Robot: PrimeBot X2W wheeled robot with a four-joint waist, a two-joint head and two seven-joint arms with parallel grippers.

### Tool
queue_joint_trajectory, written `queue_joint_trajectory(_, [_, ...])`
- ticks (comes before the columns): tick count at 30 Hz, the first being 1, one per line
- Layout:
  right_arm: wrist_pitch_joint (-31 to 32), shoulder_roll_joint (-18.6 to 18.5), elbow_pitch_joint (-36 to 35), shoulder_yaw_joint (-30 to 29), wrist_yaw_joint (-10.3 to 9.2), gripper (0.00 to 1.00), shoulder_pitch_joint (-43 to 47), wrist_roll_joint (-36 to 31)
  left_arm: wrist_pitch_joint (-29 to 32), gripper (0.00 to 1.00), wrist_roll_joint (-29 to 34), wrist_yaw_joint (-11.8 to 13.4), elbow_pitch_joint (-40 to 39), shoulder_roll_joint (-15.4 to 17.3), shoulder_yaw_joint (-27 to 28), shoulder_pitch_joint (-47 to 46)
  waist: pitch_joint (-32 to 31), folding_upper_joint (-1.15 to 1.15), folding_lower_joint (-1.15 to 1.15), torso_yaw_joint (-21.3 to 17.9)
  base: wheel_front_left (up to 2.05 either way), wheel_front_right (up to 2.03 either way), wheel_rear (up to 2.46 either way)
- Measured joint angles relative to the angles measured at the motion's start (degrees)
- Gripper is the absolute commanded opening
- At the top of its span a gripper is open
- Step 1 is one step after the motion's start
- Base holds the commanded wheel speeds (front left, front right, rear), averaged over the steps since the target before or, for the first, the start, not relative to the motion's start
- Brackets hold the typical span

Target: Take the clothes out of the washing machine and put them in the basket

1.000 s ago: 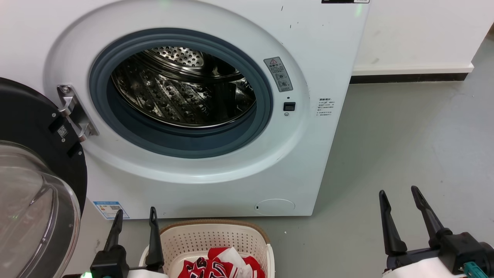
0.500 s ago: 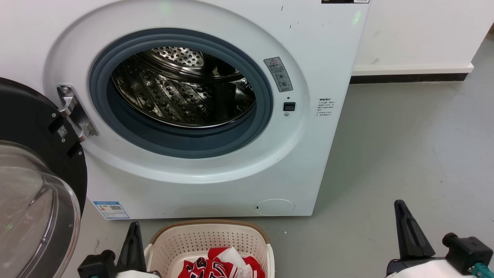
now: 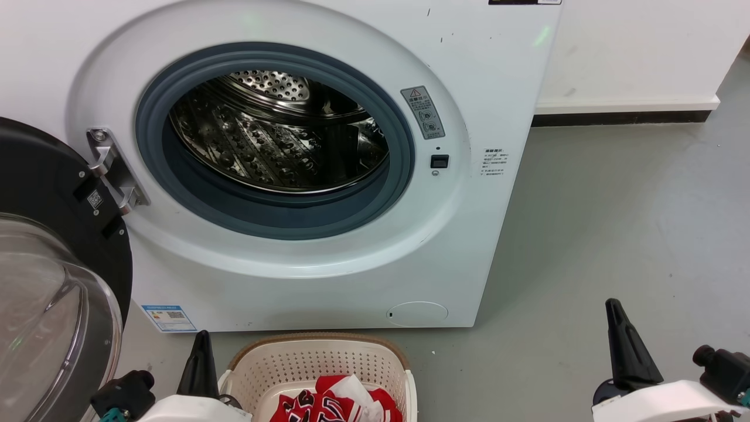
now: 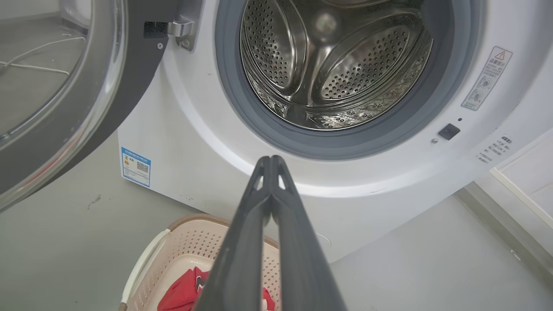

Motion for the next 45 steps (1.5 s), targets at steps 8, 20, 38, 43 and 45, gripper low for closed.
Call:
queue_joint_trajectory(8, [1.5, -0.3, 0.9, -0.2, -0.01, 0.0, -1.0, 7.7, 1.8, 0.0, -7.4, -1.0, 0.6, 0.0, 0.8, -1.2, 0.0, 0.0, 0.0, 0.1, 0.0, 0.0, 0.0])
queue_joint_trajectory(20, [3.7, -0.5, 2.1, -0.7, -0.01, 0.0, -2.9, 18.0, 4.2, 0.0, -17.3, -2.3, 1.5, 0.0, 1.5, -2.4, 0.1, 0.0, 0.0, 0.3, 0.0, 0.0, 0.0])
queue_joint_trajectory(38, [6.5, -0.7, 3.7, -1.5, -0.01, 0.0, -4.5, 30.6, 7.0, 0.0, -29.5, -3.9, 2.6, 0.0, 2.7, -4.6, 0.2, 0.0, 0.0, 0.5, 0.0, 0.0, 0.0])
queue_joint_trajectory(43, [7.2, -0.8, 4.0, -1.8, -0.02, 0.0, -5.4, 33.8, 7.8, 0.0, -32.8, -4.3, 2.9, 0.0, 2.9, -5.0, 0.2, 0.0, 0.0, 0.5, 0.0, 0.0, 0.0])
queue_joint_trajectory(45, [7.5, -0.8, 4.2, -1.9, -0.02, 0.0, -5.4, 35.1, 8.1, 0.0, -34.0, -4.5, 2.9, 0.0, 3.0, -5.4, 0.2, 0.0, 0.0, 0.6, 0.0, 0.0, 0.0])
